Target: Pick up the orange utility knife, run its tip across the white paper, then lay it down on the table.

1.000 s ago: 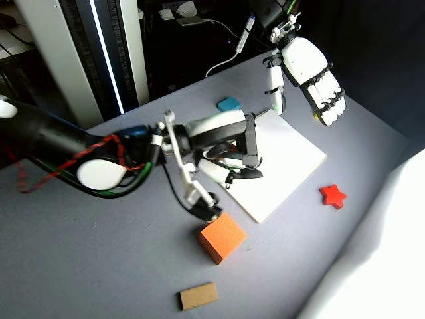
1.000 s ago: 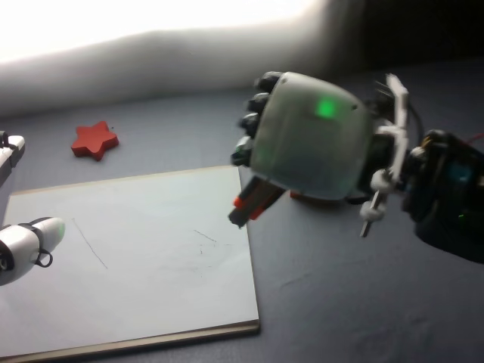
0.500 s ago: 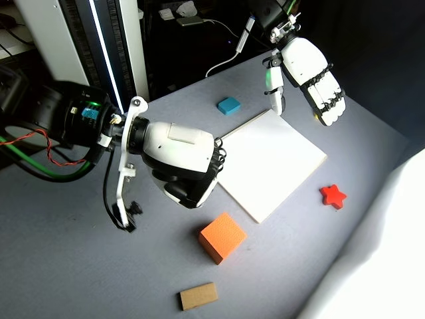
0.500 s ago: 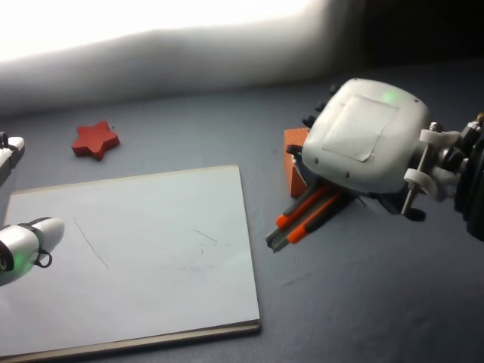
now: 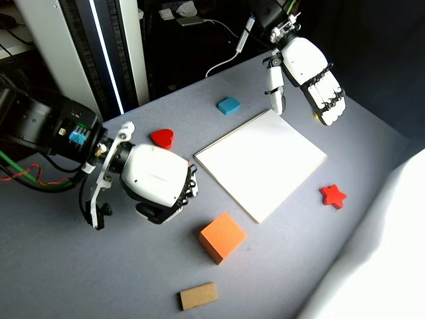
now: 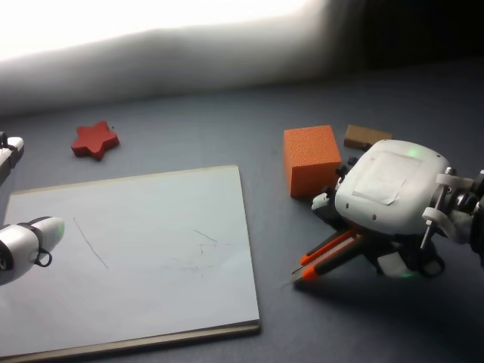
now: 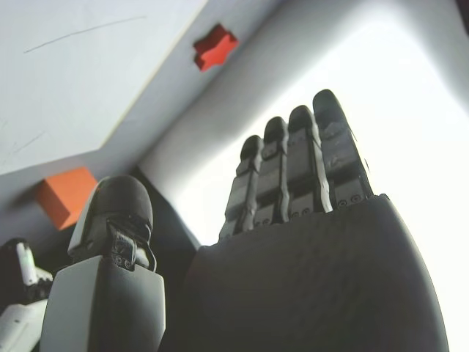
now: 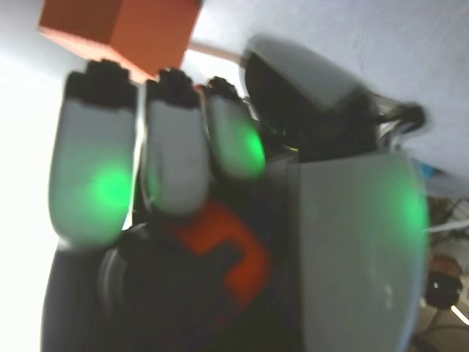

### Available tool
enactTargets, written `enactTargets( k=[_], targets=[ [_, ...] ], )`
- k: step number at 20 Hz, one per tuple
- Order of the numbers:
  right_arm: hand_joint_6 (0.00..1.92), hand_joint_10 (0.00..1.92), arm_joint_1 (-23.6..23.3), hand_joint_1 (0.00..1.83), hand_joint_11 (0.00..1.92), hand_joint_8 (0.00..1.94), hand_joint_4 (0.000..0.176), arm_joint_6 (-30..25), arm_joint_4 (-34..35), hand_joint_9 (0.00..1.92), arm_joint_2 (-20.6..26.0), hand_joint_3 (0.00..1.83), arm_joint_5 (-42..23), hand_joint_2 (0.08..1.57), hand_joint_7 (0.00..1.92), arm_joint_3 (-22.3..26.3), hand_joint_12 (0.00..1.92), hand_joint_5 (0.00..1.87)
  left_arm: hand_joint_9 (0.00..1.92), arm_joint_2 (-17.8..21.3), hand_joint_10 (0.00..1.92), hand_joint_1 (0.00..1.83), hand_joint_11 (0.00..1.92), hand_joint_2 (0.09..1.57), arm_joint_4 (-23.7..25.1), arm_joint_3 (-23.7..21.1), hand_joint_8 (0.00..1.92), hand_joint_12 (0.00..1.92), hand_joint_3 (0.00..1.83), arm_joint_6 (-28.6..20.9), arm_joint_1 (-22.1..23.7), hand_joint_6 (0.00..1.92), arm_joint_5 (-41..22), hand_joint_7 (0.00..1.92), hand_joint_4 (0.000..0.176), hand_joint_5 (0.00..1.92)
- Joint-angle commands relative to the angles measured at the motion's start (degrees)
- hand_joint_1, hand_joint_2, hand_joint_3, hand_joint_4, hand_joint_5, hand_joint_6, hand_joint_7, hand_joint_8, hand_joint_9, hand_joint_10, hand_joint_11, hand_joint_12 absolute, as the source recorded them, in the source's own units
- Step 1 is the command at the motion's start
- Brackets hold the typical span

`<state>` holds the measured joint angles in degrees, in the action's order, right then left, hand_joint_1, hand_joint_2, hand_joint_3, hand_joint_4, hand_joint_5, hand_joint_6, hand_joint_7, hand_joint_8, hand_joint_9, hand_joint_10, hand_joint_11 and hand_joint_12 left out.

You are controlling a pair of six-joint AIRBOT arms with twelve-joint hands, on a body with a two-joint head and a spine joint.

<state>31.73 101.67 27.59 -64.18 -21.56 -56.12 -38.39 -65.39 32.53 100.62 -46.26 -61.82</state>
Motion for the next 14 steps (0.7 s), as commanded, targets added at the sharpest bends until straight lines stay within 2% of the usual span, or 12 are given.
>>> enactTargets(
  k=[1,2,4,5,7,8,9,10,11,12,13,14],
  targets=[
    [1.68,1.92,-0.1,1.16,0.85,1.79,0.0,0.4,-1.1,0.94,0.3,0.82,-6.3,0.94,0.82,-0.2,1.92,0.56,0.07,0.3,0.01,0.2,0.0,1.31,2.9,0.1,0.01,0.24,0.0,0.0,0.0,0.0,-5.7,0.08,0.0,0.04],
    [1.63,1.92,0.3,1.17,0.77,1.71,0.0,0.4,-1.1,0.85,0.3,0.77,-6.4,0.94,0.83,-0.2,1.92,0.59,0.07,0.3,0.01,0.19,0.0,1.31,2.9,0.1,0.0,0.26,0.0,0.0,0.0,0.0,-5.7,0.08,0.0,0.04],
    [1.58,1.85,0.7,1.12,0.6,1.61,0.0,0.5,-1.1,0.65,0.4,0.33,-6.7,1.16,0.74,-0.2,1.92,0.54,0.07,0.3,0.01,0.18,0.0,1.32,2.9,0.1,0.0,0.29,0.0,-0.1,-0.1,0.0,-5.8,0.09,0.0,0.04],
    [1.65,1.81,0.7,1.09,0.51,1.63,0.0,0.5,-1.1,0.52,0.6,0.14,-6.7,1.29,0.69,-0.1,1.92,0.47,0.05,0.3,0.0,0.19,0.0,1.32,2.9,0.1,0.0,0.2,0.0,-0.1,-0.1,0.0,-6.0,0.07,0.0,0.02],
    [1.11,1.48,0.7,0.9,0.06,1.05,0.0,0.4,-1.1,0.21,1.7,0.05,-6.7,1.22,0.23,0.6,1.92,0.1,0.06,0.3,0.01,0.2,0.0,1.32,2.9,0.1,0.0,0.23,0.0,-0.2,-0.1,0.0,-6.0,0.08,0.0,0.03],
    [1.11,1.48,0.7,0.9,0.06,1.05,0.0,0.2,-1.1,0.21,2.4,0.05,-6.7,1.22,0.23,1.2,1.92,0.1,0.06,0.3,0.01,0.2,0.0,1.32,2.9,0.1,0.0,0.23,0.0,-0.2,-0.1,0.0,-6.0,0.08,0.0,0.03],
    [0.55,1.0,0.7,0.64,0.0,0.43,0.0,0.0,-1.1,0.03,3.4,0.04,-6.7,1.23,0.1,2.1,1.65,0.0,0.06,0.3,0.01,0.18,0.0,1.32,2.9,0.1,0.0,0.26,0.0,-0.2,-0.1,0.0,-6.0,0.07,0.0,0.03],
    [0.19,0.6,0.6,0.56,0.0,0.18,0.0,0.0,-1.1,0.0,4.3,0.02,-6.5,1.21,0.03,2.8,1.3,0.0,0.07,0.3,0.01,0.18,0.0,1.32,2.9,0.1,0.0,0.3,0.0,-0.2,-0.1,0.01,-6.0,0.08,0.0,0.05],
    [0.04,0.33,0.5,0.51,0.0,0.05,0.0,-0.1,-1.1,0.01,5.4,0.0,-6.0,1.18,0.01,3.7,0.98,0.0,0.08,0.3,0.01,0.18,0.0,1.32,2.9,0.1,0.0,0.32,0.0,-0.2,-0.2,0.0,-6.0,0.09,0.0,0.05],
    [0.01,0.07,0.4,0.48,0.0,0.01,0.0,-0.2,-1.1,0.0,6.1,0.0,-5.6,1.14,0.0,4.3,0.46,0.0,0.08,0.3,0.01,0.19,0.0,1.32,2.9,0.1,0.0,0.32,0.0,-0.2,-0.2,0.0,-6.1,0.09,0.0,0.04],
    [0.0,0.01,0.4,0.46,0.0,0.0,0.0,-1.2,-1.1,0.0,8.5,0.0,-5.3,1.1,0.0,6.2,0.09,0.0,0.08,0.3,0.01,0.19,0.0,1.31,2.9,0.1,0.0,0.31,0.0,-0.2,-0.2,0.0,-6.1,0.09,0.0,0.04],
    [0.0,0.0,0.5,0.44,0.0,0.0,0.0,-1.6,-1.1,0.0,9.1,0.0,-5.3,1.08,0.0,6.7,0.02,0.0,0.07,0.3,0.0,0.19,0.0,1.32,2.9,0.1,0.0,0.27,0.0,-0.2,-0.2,0.0,-6.1,0.09,0.0,0.03]
  ],
)
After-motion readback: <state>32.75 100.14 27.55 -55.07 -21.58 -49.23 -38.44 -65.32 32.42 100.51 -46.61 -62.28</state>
